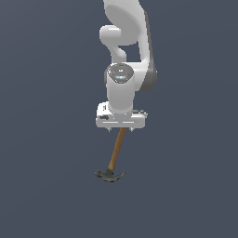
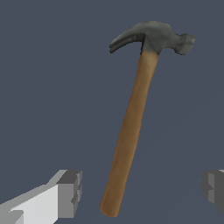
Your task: Pick up the object and move it to a goal position.
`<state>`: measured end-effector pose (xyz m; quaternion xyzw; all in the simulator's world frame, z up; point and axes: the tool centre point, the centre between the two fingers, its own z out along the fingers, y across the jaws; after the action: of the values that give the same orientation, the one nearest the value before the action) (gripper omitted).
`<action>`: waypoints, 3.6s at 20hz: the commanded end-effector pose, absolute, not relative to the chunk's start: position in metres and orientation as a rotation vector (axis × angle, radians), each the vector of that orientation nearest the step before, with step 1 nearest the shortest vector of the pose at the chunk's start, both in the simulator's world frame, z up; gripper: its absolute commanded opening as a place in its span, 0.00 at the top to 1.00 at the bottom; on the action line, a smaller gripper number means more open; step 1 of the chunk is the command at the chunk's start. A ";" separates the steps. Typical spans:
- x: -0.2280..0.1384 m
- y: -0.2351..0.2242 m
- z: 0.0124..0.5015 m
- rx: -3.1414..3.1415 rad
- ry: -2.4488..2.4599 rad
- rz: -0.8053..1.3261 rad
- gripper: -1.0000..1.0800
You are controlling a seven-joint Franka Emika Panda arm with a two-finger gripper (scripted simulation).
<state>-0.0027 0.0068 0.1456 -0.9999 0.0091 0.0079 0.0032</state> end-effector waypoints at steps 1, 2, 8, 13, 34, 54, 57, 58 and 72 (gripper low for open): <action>-0.003 0.007 0.146 -3.135 0.028 0.025 0.04; -0.003 0.007 0.146 -3.135 0.027 0.025 0.04; -0.003 0.020 0.149 -3.129 -0.047 0.040 0.04; -0.004 0.024 0.150 -3.127 -0.071 0.044 0.04; 0.028 0.014 0.091 -3.103 0.448 0.015 0.04; 0.037 0.010 0.055 -3.076 0.639 0.001 0.04; 0.037 0.010 0.039 -3.075 0.642 0.001 0.04; 0.037 0.010 0.034 -3.075 0.643 0.001 0.04; 0.038 0.010 0.017 -3.075 0.645 0.000 1.00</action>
<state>0.0378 0.0030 0.0177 -0.9778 0.2094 -0.0001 -0.0018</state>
